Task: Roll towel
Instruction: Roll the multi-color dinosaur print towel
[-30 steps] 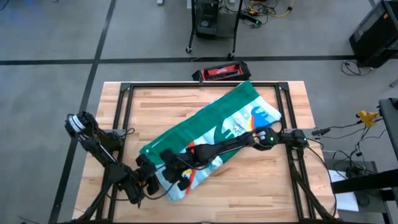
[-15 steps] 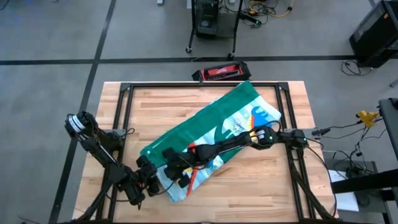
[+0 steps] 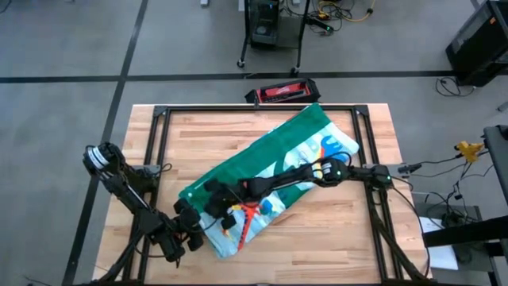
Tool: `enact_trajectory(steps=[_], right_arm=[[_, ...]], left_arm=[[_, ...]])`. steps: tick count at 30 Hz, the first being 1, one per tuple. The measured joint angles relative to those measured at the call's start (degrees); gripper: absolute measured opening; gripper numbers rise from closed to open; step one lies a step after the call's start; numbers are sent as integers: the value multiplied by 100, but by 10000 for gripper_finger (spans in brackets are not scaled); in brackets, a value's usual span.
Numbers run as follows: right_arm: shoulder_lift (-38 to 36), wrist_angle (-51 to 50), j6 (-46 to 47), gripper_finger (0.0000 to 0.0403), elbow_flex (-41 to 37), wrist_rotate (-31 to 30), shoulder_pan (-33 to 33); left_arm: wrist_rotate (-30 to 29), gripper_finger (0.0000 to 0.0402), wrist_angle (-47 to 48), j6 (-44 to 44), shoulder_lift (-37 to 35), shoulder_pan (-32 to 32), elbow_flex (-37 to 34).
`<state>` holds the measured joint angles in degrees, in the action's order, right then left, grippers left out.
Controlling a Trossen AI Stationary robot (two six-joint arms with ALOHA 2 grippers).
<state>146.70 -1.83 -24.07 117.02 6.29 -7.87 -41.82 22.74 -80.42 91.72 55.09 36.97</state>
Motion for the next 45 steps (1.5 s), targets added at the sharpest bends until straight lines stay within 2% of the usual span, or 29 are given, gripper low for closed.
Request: enact_trajectory(steps=[13,20,24,31,35,39,43,45], right_arm=[[-243,-128,-184,0,65,-240,464],[120,684,365,0,58,254,595],[341,1069,466,0,65,273,552],[408,1176,718,0,67,275,550],[267,781,760,0,69,270,555],[-182,29,967,0,80,327,552],[-399,-620,1105,0,85,951,511],[-394,-754,1108,0,76,1065,441]], left_arm=[[8,119,10,-68,0,-7,0],[-27,119,15,-68,0,-7,-2],[-20,119,12,-68,0,-7,-4],[-7,119,9,-69,0,-7,-4],[47,119,-2,-111,0,-7,-3],[52,119,3,-110,0,-7,-3],[53,119,26,-109,0,-7,-2],[52,119,21,-111,0,-7,-4]])
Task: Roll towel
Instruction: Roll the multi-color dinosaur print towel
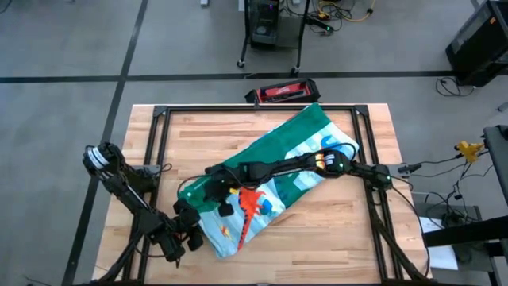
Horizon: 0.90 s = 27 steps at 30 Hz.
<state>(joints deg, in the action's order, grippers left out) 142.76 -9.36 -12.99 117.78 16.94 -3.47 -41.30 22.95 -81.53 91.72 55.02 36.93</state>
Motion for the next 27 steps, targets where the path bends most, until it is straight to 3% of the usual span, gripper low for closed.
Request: enact_trajectory(steps=[12,19,27], right_arm=[[292,48,-152,0,-11,-109,-397],[-298,-1082,-462,0,-7,-830,-273],[-573,-1681,-561,0,-34,-801,-396]], left_arm=[[35,119,-20,-5,0,0,104],[33,119,-6,-4,0,0,215],[26,119,38,105,0,-12,416]])
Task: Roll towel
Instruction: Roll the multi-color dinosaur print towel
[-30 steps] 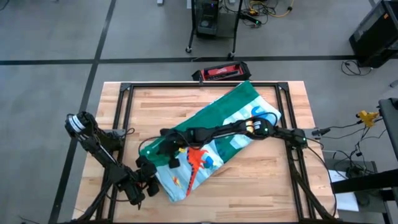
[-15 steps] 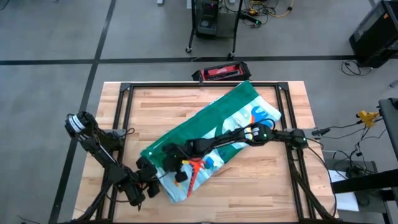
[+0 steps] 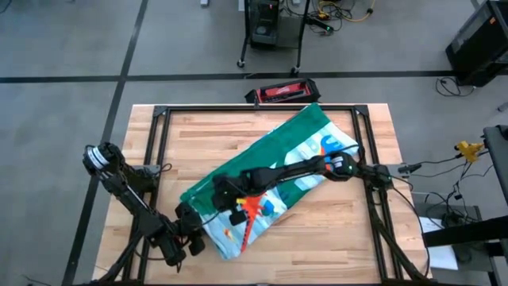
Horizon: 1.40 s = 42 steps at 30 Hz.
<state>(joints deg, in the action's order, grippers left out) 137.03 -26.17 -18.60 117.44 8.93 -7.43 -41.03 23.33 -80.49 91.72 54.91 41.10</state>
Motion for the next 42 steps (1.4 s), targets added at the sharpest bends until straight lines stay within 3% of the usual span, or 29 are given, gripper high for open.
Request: enact_trajectory(steps=[11,25,42], right_arm=[[-7,1174,-165,0,-624,6,-310],[-496,84,-398,0,-911,-455,-198],[-887,-84,-709,0,-1216,-665,-341]], left_arm=[[-29,119,18,276,0,-242,48],[-129,119,-24,1002,-292,-644,48],[-512,119,-58,1554,-262,-1216,-37]])
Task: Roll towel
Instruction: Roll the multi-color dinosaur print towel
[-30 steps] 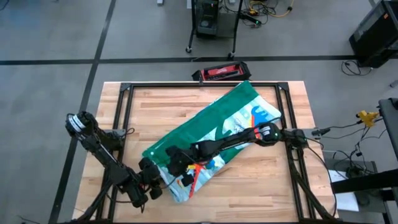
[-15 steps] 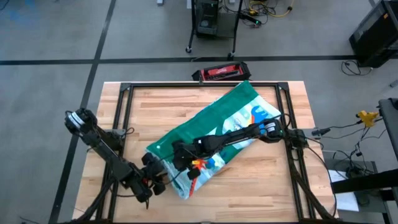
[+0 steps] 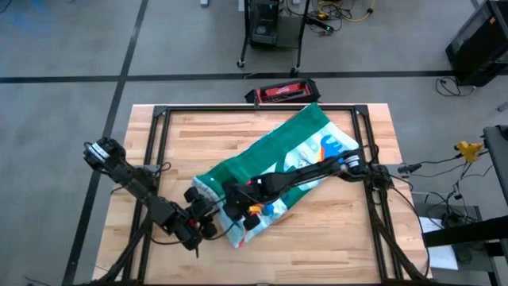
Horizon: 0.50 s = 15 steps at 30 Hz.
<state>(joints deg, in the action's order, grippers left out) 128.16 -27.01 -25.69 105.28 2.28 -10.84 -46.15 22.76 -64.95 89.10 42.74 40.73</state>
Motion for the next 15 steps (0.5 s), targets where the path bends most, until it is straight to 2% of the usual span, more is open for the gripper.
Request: enact_trajectory(steps=[4,9,15], right_arm=[[-11,488,-29,0,-356,444,-50],[-88,572,-204,0,-564,-49,-167],[-446,657,-237,0,-706,-96,-227]], left_arm=[[-25,119,-65,23,39,0,-1],[-194,119,-594,428,274,-40,-37],[-212,119,-1020,791,590,-138,-37]])
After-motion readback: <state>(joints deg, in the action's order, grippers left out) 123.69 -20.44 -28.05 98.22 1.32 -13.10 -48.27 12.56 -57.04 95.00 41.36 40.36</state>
